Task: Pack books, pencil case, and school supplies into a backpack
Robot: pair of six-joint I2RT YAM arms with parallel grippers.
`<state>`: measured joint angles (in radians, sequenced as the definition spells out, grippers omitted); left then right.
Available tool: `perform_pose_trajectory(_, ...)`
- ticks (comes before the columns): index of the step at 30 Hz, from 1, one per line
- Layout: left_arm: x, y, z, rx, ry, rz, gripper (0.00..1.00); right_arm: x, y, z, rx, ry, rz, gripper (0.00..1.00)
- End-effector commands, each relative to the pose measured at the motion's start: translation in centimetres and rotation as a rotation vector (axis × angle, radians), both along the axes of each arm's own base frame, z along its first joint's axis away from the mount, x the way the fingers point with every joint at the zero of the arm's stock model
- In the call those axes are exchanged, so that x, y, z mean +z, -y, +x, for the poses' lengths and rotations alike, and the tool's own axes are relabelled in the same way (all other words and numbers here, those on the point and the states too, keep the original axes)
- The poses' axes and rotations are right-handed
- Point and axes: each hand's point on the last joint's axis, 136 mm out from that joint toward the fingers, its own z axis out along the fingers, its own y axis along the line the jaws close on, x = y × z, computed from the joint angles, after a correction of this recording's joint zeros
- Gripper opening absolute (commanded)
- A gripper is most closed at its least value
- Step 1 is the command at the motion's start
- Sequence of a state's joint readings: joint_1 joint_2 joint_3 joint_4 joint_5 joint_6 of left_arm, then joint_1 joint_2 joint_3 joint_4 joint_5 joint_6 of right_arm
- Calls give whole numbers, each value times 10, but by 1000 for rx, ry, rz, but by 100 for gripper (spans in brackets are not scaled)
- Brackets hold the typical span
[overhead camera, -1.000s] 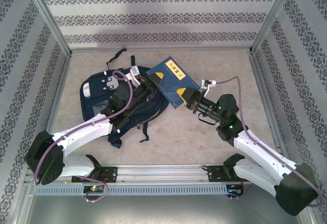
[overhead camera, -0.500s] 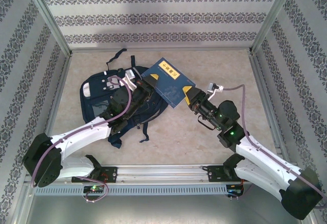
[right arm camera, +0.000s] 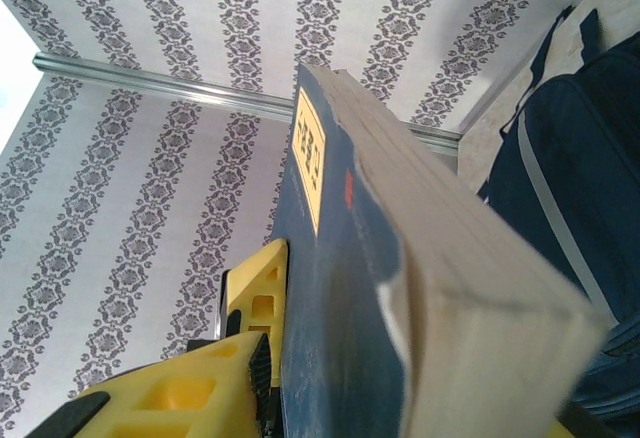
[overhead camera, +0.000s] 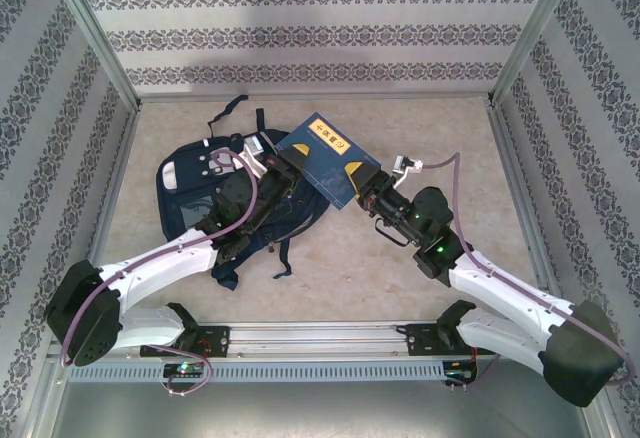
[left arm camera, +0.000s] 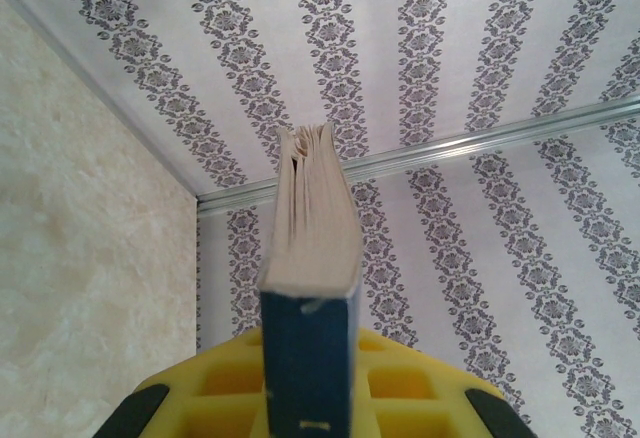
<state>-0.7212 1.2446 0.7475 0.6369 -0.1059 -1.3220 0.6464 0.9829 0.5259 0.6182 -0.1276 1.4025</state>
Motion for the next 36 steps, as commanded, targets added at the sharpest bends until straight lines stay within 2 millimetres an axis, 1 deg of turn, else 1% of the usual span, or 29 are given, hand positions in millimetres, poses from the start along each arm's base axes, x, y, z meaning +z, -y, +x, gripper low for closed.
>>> perform_pose_trajectory(1,11,10,-8,-38,24,-27,0,34,-2,-1,0,102,42,34)
perform_pose_trajectory(5,6,15,-9,-49,16,-10,0,29,-3,5,-17,90,27,26)
perform_pose_trajectory(9,-1,14,-9,-45,2,18,1,25,1,10,-37,84,6,9)
perform_pose_trajectory(11,-8,10,-10,-29,-18,77,16,19,12,11,-70,73,-13,4)
perform_pose_trajectory(13,-21,0,-12,-5,-64,206,38,6,31,13,-129,37,-71,0)
perform_pose_trajectory(14,-28,-4,-14,5,-80,278,46,-1,42,12,-158,14,-109,0)
perform_pose_trajectory(16,-46,-21,-14,45,-161,455,57,-20,65,9,-223,-28,-217,0)
perform_pose_trajectory(17,-53,-30,-14,64,-198,514,59,-29,75,8,-247,-58,-262,0)
perform_pose_trajectory(19,-69,-48,-8,82,-263,596,61,-48,92,3,-270,-113,-336,0)
perform_pose_trajectory(21,-81,-63,1,74,-320,651,62,-59,101,0,-263,-135,-370,0)
perform_pose_trajectory(23,-95,-76,11,62,-383,715,64,-67,106,-3,-249,-148,-400,0)
perform_pose_trajectory(26,-113,-92,31,60,-440,800,65,-79,109,-9,-225,-166,-454,0)
perform_pose_trajectory(30,-130,-101,60,40,-455,849,66,-87,111,-15,-202,-167,-486,0)
perform_pose_trajectory(34,-141,-93,87,-15,-430,871,64,-96,112,-17,-188,-169,-506,0)
perform_pose_trajectory(36,-147,-88,96,-44,-429,874,63,-99,113,-18,-180,-171,-513,0)
